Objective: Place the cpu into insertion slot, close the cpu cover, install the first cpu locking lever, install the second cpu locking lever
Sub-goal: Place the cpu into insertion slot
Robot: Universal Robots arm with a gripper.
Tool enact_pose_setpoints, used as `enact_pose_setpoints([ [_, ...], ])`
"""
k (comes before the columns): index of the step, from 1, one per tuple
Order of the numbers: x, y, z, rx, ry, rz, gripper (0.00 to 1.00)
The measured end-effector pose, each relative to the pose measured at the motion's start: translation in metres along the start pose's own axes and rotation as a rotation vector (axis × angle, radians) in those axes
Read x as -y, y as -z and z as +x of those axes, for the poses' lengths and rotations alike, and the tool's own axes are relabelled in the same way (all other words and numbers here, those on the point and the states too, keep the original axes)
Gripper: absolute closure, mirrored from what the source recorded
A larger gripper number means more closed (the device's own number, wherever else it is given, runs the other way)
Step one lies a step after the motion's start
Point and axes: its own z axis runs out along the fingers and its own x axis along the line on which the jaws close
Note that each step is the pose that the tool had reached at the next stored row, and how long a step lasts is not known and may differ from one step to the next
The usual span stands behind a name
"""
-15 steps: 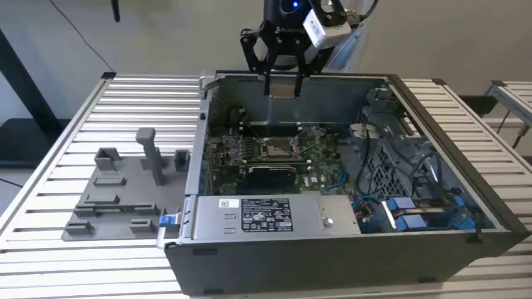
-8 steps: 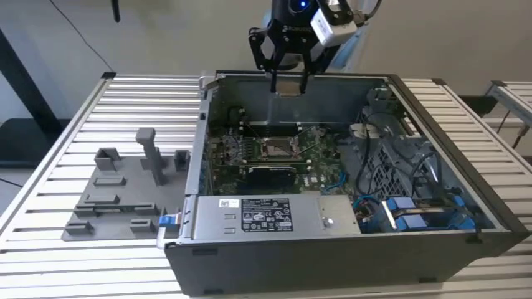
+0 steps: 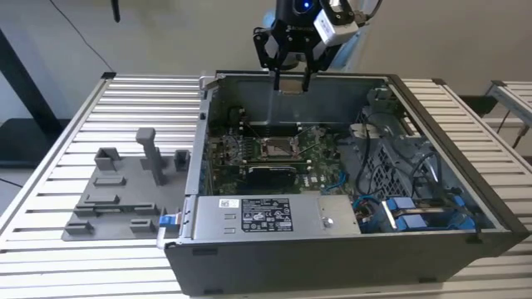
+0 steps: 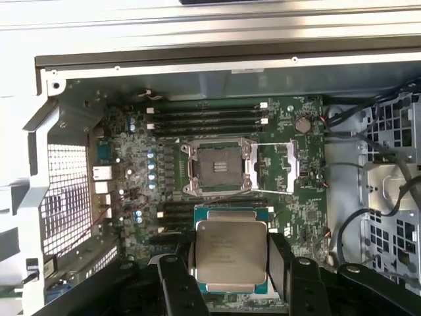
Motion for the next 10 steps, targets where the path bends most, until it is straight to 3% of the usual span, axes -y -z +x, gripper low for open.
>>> enact_pose_setpoints([
  [10, -0.0130, -0.0108, -0.0001, -0.0018, 0.013, -0.0151, 0.46],
])
